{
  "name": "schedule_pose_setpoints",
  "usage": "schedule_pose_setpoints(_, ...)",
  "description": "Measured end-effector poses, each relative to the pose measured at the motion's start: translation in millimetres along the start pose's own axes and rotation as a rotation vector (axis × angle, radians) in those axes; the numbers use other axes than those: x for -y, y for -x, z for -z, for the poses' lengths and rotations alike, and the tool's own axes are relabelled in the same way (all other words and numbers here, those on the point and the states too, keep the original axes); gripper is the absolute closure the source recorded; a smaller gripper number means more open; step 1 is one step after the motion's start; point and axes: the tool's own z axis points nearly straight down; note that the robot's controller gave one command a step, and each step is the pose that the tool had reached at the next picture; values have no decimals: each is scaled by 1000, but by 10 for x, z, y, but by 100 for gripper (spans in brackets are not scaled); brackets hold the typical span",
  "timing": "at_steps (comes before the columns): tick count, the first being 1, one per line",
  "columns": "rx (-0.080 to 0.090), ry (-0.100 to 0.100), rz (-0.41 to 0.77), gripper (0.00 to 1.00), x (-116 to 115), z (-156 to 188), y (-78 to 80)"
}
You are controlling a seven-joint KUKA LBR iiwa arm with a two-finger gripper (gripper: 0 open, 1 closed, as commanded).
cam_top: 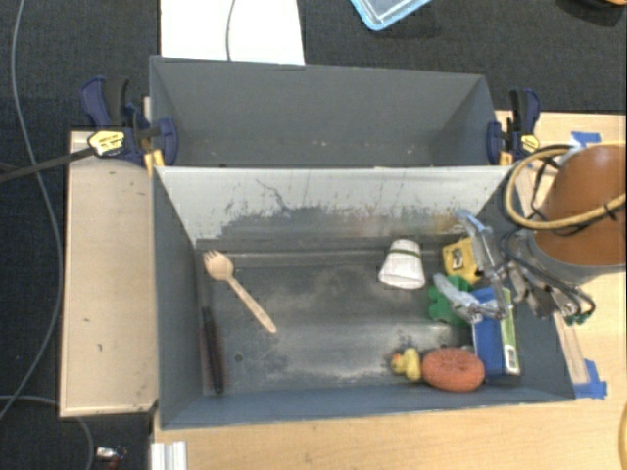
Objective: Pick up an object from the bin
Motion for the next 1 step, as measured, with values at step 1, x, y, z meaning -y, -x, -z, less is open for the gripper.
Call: schedule_pose_setpoints(1, -3, 0, 192, 0, -169, -99, -38)
